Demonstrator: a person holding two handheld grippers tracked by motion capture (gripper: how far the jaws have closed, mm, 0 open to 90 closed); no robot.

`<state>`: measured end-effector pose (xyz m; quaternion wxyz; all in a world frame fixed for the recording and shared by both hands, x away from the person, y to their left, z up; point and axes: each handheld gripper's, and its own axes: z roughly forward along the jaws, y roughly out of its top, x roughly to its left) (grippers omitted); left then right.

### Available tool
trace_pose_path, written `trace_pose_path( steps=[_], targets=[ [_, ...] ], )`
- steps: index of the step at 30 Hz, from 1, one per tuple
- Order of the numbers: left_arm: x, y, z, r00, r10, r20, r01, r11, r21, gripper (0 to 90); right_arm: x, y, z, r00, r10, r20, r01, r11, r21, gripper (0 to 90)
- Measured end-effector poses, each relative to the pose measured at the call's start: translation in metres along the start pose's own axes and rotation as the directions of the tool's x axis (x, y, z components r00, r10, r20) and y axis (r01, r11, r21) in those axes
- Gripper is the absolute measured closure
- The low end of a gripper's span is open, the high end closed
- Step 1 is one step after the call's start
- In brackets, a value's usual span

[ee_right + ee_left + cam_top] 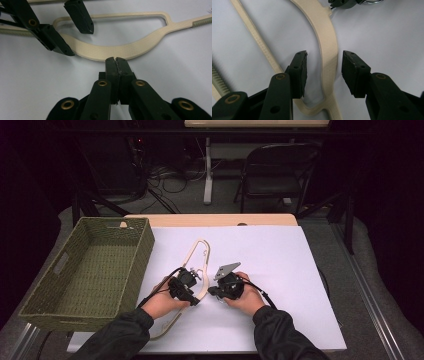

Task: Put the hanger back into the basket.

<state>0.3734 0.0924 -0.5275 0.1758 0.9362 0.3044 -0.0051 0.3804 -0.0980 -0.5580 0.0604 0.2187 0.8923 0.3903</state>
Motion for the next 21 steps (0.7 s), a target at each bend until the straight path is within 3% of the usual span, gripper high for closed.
trace_pose_path(
  steps=[21],
  targets=[
    [-0.0055, 0.0016, 0.0029, 0.9982, 0.048, -0.035, -0.048, 0.9989, 0.003, 61.8, 0.0039, 0.0077, -0.0064, 0.9999, -0.001, 0.01, 0.001, 1.0, -0.017, 89.5]
  ],
)
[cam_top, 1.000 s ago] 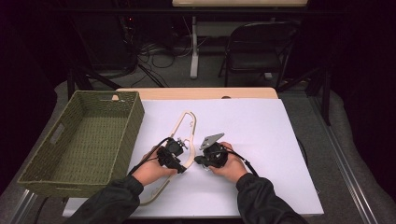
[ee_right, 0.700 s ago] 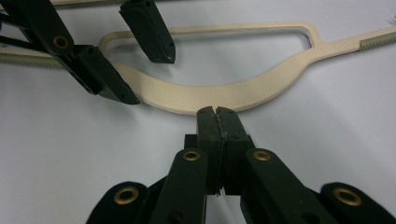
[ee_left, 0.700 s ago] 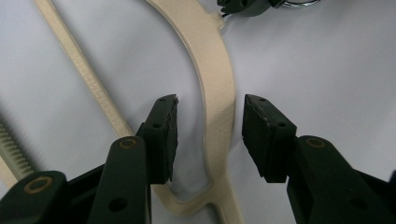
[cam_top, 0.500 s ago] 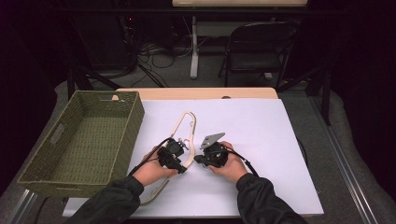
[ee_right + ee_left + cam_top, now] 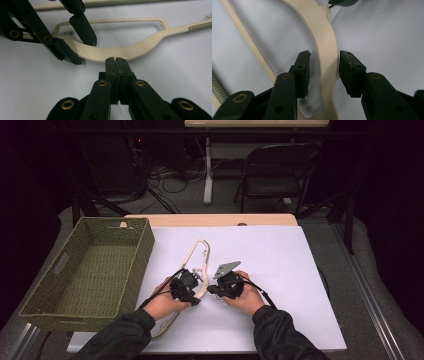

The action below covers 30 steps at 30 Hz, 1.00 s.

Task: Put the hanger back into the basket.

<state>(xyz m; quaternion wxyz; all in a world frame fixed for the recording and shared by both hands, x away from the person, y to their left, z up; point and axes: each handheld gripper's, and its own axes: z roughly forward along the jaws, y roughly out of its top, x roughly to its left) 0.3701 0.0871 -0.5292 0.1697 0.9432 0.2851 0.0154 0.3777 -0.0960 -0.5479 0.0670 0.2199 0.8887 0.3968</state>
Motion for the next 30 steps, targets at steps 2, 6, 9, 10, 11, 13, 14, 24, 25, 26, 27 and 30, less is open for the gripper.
trace_pose_path(
  steps=[2, 6, 9, 10, 11, 13, 14, 24, 25, 26, 27, 30],
  targets=[
    [0.0, 0.0, 0.0, 1.0, 0.006, 0.0, -0.006, 1.0, -0.001, 63.3, 0.0, 0.001, -0.001, 1.0, -0.003, 0.001, 0.003, 1.0, -0.001, 89.5],
    [-0.001, 0.0, 0.0, 0.9998, 0.019, -0.005, -0.019, 0.9998, 0.004, 68.8, 0.002, 0.003, -0.002, 1.0, 0.002, 0.002, -0.002, 1.0, -0.014, 89.5],
    [-0.002, 0.001, 0.0, 0.9997, 0.026, -0.002, -0.026, 0.9996, 0.011, 71.8, 0.002, 0.004, -0.003, 1.0, 0.0, 0.003, 0.0, 1.0, -0.015, 89.5],
    [-0.002, 0.001, 0.0, 0.9996, 0.028, -0.003, -0.028, 0.9995, 0.013, 72.5, 0.002, 0.004, -0.003, 1.0, -0.002, 0.004, 0.003, 1.0, -0.014, 89.5],
    [-0.002, 0.001, -0.001, 0.9996, 0.029, -0.003, -0.029, 0.9995, 0.014, 72.8, 0.002, 0.004, -0.003, 1.0, -0.002, 0.003, 0.002, 1.0, -0.014, 89.5],
    [-0.002, 0.001, 0.0, 0.9993, 0.036, -0.007, -0.036, 0.9993, 0.014, 73.0, 0.002, 0.004, -0.003, 1.0, -0.004, 0.003, 0.004, 1.0, -0.014, 89.5],
    [-0.002, 0.001, -0.001, 0.9992, 0.038, -0.008, -0.038, 0.9992, 0.014, 73.0, 0.002, 0.004, -0.003, 1.0, -0.004, 0.003, 0.004, 1.0, -0.014, 89.5],
    [-0.002, 0.001, -0.002, 0.9989, 0.046, -0.012, -0.045, 0.9987, 0.023, 73.4, 0.005, 0.004, -0.006, 0.9991, -0.022, 0.035, 0.023, 0.999, -0.023, 84.7],
    [-0.002, 0.001, -0.002, 0.9989, 0.045, -0.014, -0.044, 0.9988, 0.023, 73.4, 0.005, 0.004, -0.009, 0.9991, -0.015, 0.039, 0.016, 0.999, -0.028, 83.4],
    [-0.001, 0.0, -0.002, 0.999, 0.043, -0.016, -0.043, 0.9989, 0.021, 73.5, 0.005, 0.004, -0.011, 0.9992, -0.011, 0.038, 0.012, 0.999, -0.034, 82.2],
    [-0.001, 0.0, -0.003, 0.999, 0.041, -0.017, -0.04, 0.999, 0.02, 73.5, 0.005, 0.004, -0.014, 0.999, -0.003, 0.044, 0.005, 0.999, -0.037, 81.7],
    [-0.001, 0.0, -0.005, 0.9992, 0.035, -0.019, -0.034, 0.9992, 0.019, 73.7, 0.004, 0.003, -0.026, 0.9978, -0.003, 0.067, 0.007, 0.999, -0.054, 79.5]
  ],
)
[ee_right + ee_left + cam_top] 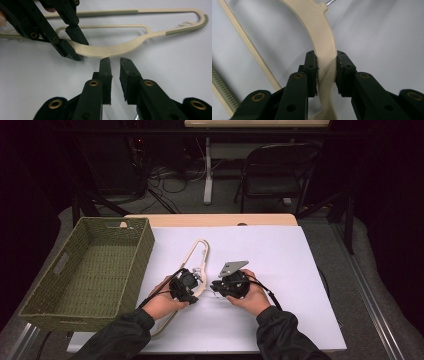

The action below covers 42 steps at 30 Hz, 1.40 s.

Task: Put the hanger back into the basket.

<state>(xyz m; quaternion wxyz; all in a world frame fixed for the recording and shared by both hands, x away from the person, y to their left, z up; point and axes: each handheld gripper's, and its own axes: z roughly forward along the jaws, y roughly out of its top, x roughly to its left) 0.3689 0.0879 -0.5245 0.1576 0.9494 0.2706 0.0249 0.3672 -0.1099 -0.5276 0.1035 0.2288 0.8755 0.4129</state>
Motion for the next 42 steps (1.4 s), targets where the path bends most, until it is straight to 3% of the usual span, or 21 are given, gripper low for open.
trace_pose_path(
  steps=[6, 14, 24, 33, 39, 42],
  targets=[
    [0.001, -0.001, -0.003, 0.9999, 0.006, -0.014, -0.006, 1.0, -0.004, 74.0, -0.001, -0.003, -0.018, 0.9994, 0.001, 0.034, 0.0, 1.0, -0.023, 77.5],
    [0.001, -0.002, -0.009, 0.9995, 0.003, -0.03, -0.004, 0.9997, -0.025, 74.4, -0.009, -0.008, -0.052, 0.996, 0.045, 0.077, -0.038, 0.995, -0.087, 74.7],
    [-0.004, 0.001, -0.03, 0.999, -0.002, -0.044, -0.001, 0.9975, -0.07, 75.4, -0.02, -0.038, -0.089, 0.9793, 0.118, 0.165, -0.1, 0.989, -0.109, 71.5],
    [-0.008, 0.004, -0.047, 0.999, -0.005, -0.044, 0.0, 0.9946, -0.104, 76.6, -0.024, -0.057, -0.101, 0.9674, 0.16, 0.196, -0.139, 0.983, -0.117, 70.3],
    [-0.009, 0.006, -0.055, 0.9955, -0.006, -0.095, -0.003, 0.995, -0.099, 77.5, -0.025, -0.062, -0.103, 0.9626, 0.175, 0.207, -0.152, 0.981, -0.124, 69.9],
    [-0.004, 0.005, -0.061, 0.9935, -0.033, -0.109, 0.02, 0.9931, -0.115, 78.2, -0.026, -0.063, -0.103, 0.9616, 0.18, 0.207, -0.157, 0.98, -0.123, 69.2]
  ],
)
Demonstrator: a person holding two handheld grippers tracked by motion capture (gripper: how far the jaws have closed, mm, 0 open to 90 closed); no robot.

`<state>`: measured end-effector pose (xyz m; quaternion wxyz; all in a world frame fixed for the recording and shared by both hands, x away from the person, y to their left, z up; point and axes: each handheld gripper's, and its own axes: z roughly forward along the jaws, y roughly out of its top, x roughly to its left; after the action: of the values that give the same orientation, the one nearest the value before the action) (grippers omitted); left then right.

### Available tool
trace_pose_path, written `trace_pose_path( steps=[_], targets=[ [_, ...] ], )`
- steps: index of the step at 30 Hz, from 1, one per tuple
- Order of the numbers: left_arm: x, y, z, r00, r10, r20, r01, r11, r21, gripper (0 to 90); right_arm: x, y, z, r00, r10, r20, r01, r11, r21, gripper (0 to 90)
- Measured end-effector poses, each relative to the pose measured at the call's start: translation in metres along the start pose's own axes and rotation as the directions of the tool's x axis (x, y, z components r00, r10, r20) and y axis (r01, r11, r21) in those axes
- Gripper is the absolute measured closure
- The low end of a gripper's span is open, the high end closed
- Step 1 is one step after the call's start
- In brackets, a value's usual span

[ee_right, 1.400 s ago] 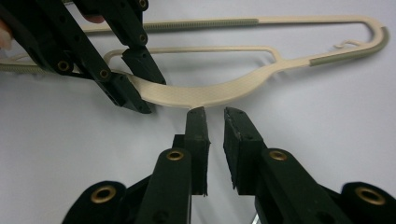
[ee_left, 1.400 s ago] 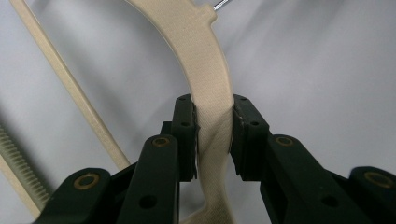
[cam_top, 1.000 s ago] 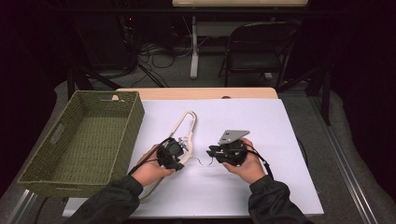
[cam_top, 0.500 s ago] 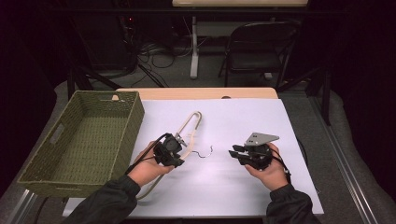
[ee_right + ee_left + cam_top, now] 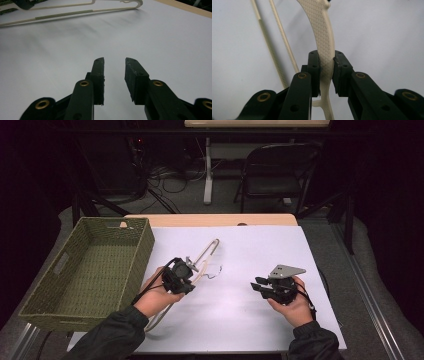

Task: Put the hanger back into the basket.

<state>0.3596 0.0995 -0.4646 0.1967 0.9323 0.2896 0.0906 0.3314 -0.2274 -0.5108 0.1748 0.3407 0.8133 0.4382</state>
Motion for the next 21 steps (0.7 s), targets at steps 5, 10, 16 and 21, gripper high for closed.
trace_pose_path(
  steps=[5, 10, 16, 21],
  targets=[
    [0.009, -0.002, -0.011, 0.9978, -0.045, -0.049, 0.043, 0.9986, -0.03, 81.1, -0.001, -0.001, 0.0, 1.0, 0.002, 0.006, -0.002, 1.0, -0.002, 69.2],
    [0.023, -0.004, -0.028, 0.9921, -0.103, -0.073, 0.097, 0.9918, -0.084, 86.5, -0.001, -0.001, 0.0, 1.0, 0.004, 0.007, -0.004, 1.0, -0.002, 69.2],
    [0.026, -0.004, -0.039, 0.99, -0.125, -0.067, 0.117, 0.9872, -0.108, 86.7, -0.002, -0.003, 0.0, 0.9999, 0.009, 0.01, -0.009, 1.0, -0.002, 69.2],
    [0.029, -0.004, -0.047, 0.9889, -0.14, -0.052, 0.132, 0.9833, -0.125, 86.7, -0.003, -0.004, -0.001, 0.9999, 0.013, 0.011, -0.013, 1.0, -0.004, 69.2]
  ],
)
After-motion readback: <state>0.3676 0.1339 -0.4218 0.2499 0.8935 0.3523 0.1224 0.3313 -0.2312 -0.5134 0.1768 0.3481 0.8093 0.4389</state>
